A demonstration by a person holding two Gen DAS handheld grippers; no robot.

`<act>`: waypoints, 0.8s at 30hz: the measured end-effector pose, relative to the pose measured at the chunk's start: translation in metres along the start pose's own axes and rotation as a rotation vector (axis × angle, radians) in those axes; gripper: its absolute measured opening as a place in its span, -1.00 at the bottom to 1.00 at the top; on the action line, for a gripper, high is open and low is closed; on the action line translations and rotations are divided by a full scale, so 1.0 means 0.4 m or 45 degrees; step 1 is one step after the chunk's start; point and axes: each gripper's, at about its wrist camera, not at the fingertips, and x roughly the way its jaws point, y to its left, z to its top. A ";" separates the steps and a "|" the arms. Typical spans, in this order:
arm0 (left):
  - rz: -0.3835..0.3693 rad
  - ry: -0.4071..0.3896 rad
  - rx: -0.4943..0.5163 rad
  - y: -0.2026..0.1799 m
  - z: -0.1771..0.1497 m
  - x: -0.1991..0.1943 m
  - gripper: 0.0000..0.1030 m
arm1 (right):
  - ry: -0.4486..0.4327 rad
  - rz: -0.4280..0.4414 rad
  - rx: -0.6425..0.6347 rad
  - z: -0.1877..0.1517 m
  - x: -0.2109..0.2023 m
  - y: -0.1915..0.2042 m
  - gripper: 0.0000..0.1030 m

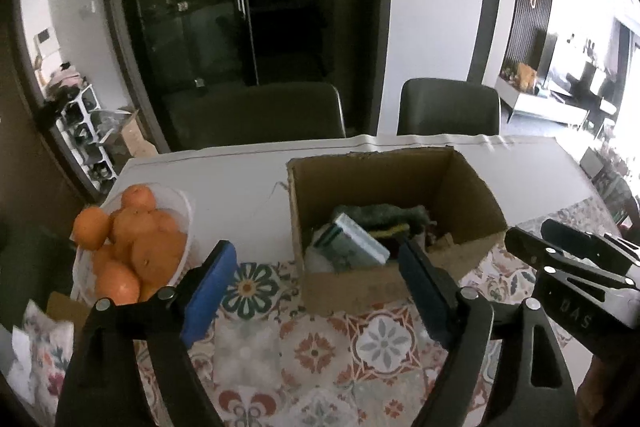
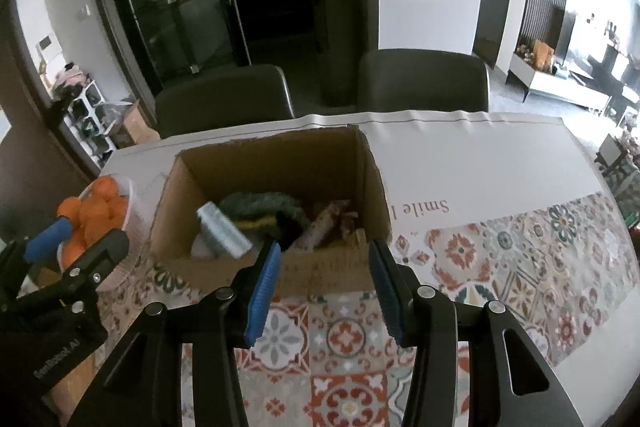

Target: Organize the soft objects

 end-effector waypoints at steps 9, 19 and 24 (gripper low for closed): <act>0.082 -0.157 -0.027 0.010 -0.124 -0.144 1.00 | -0.156 -0.065 -0.035 -0.135 -0.149 0.019 0.39; 0.206 -0.298 -0.005 -0.014 -0.254 -0.268 1.00 | -0.281 -0.157 -0.026 -0.270 -0.260 0.000 0.50; 0.232 -0.361 0.007 -0.029 -0.312 -0.314 1.00 | -0.300 -0.188 -0.034 -0.336 -0.299 -0.015 0.53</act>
